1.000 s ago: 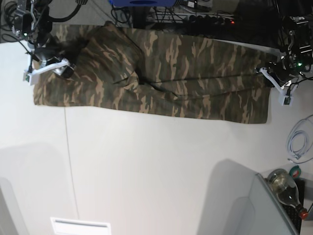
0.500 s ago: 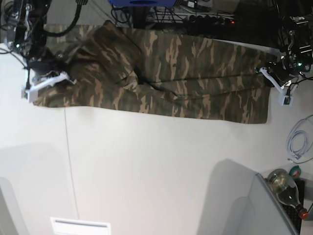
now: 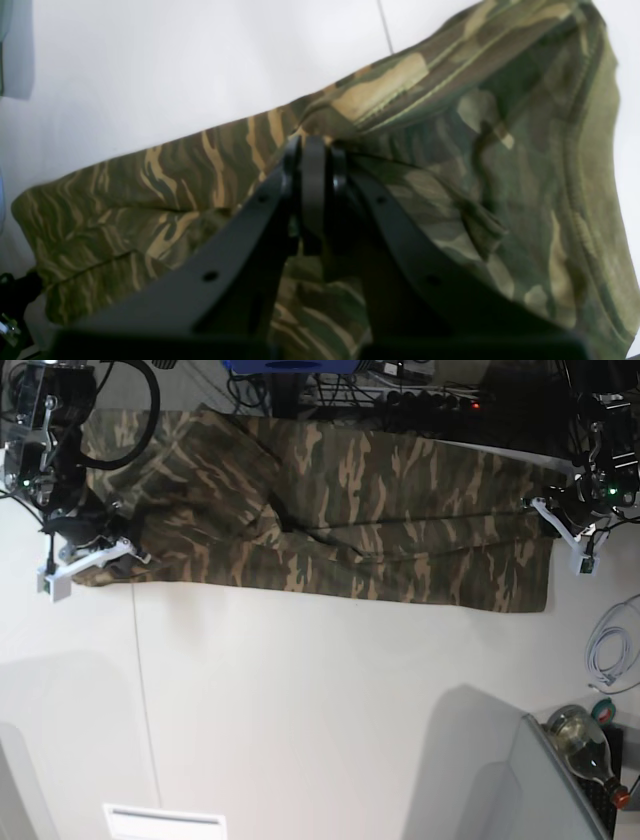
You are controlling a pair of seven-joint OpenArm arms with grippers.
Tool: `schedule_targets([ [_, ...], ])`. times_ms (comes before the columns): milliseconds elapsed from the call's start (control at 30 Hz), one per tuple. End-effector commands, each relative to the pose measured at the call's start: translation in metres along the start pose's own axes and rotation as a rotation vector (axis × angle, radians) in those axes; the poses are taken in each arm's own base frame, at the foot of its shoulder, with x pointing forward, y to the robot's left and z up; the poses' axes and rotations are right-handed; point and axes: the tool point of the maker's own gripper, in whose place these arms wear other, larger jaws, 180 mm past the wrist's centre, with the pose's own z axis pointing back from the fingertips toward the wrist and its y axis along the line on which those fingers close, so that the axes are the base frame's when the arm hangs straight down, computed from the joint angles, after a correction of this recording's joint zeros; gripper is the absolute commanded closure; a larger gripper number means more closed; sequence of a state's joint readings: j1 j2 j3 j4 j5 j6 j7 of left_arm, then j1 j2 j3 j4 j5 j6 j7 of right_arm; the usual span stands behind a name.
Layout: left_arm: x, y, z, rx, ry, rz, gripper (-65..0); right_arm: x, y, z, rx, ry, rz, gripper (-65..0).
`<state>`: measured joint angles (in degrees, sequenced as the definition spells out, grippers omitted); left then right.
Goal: Layout the t-shirt on the table in an organized manner, then fold the t-shirt properly
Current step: 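Grasp the strip end with the right gripper and pull it outward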
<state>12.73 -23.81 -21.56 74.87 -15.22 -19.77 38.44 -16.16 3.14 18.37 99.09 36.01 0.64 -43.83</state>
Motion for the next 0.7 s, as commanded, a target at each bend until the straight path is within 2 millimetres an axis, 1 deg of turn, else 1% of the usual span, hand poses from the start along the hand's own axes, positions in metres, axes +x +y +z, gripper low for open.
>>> schedule_targets([
  [0,0.012,0.009,0.005,0.018,-0.031,-0.01,0.0,0.018,0.009,0.003,0.027,-0.052,0.017,-0.6],
  [200,0.012,0.01,0.005,0.018,-0.032,-0.01,0.0,0.02,0.01,0.002,0.028,-0.055,0.018,-0.6],
  [300,0.012,0.01,0.005,0.018,-0.032,-0.01,0.0,0.018,0.005,0.002,0.018,-0.05,0.009,-0.8],
  [433,0.013,0.009,0.004,0.017,-0.033,-0.011,0.0,0.008,-0.003,-0.001,0.001,-0.027,-0.007,-1.5],
  [467,0.013,0.009,0.004,0.017,-0.033,-0.011,0.0,0.005,-0.004,-0.002,-0.002,-0.02,-0.01,-3.3],
  [533,0.013,0.009,0.004,0.017,-0.033,-0.011,0.0,0.001,-0.008,-0.001,-0.01,-0.012,-0.013,-8.9],
  [567,0.014,0.009,0.005,0.017,-0.035,-0.012,0.0,-0.002,-0.01,0.0,-0.016,-0.006,-0.015,-12.5],
  [667,0.014,0.009,0.005,0.017,-0.037,-0.014,0.0,-0.004,-0.016,0.004,-0.05,-0.008,-0.046,-23.1],
])
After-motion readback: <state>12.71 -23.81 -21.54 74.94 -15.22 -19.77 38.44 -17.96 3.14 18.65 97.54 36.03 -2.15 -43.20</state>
